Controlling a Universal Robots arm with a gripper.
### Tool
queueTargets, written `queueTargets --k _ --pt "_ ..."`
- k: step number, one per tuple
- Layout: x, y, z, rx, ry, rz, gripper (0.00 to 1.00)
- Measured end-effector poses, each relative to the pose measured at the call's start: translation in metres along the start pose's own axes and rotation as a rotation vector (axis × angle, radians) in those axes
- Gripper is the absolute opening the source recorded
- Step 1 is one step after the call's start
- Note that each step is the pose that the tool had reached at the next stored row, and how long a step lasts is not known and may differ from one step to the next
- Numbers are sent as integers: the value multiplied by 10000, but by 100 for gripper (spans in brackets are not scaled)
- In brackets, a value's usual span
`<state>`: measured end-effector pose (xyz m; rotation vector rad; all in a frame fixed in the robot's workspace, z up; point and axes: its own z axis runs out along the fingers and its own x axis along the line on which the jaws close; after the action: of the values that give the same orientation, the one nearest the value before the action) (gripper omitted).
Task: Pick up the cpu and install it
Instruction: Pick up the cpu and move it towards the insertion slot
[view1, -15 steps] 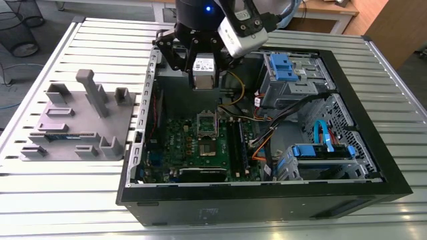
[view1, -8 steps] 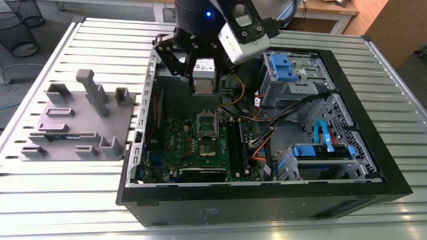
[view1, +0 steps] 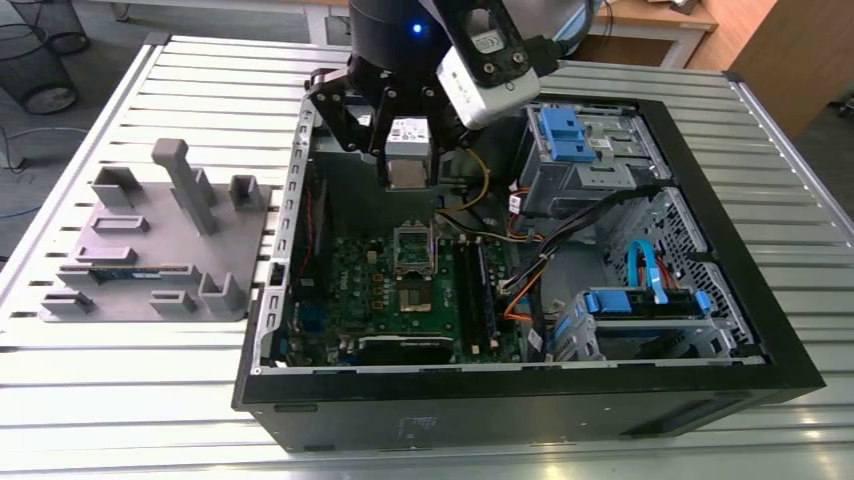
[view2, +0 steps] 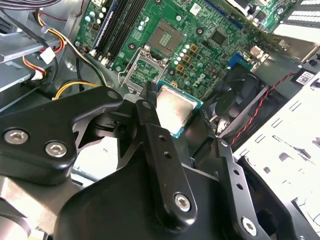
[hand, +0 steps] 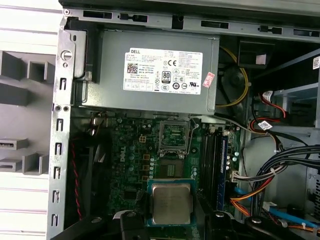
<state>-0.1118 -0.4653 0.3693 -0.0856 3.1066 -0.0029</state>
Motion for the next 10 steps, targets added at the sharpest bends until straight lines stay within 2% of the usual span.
queueTargets --k 10 --pt "6 -12 164 0 0 0 47"
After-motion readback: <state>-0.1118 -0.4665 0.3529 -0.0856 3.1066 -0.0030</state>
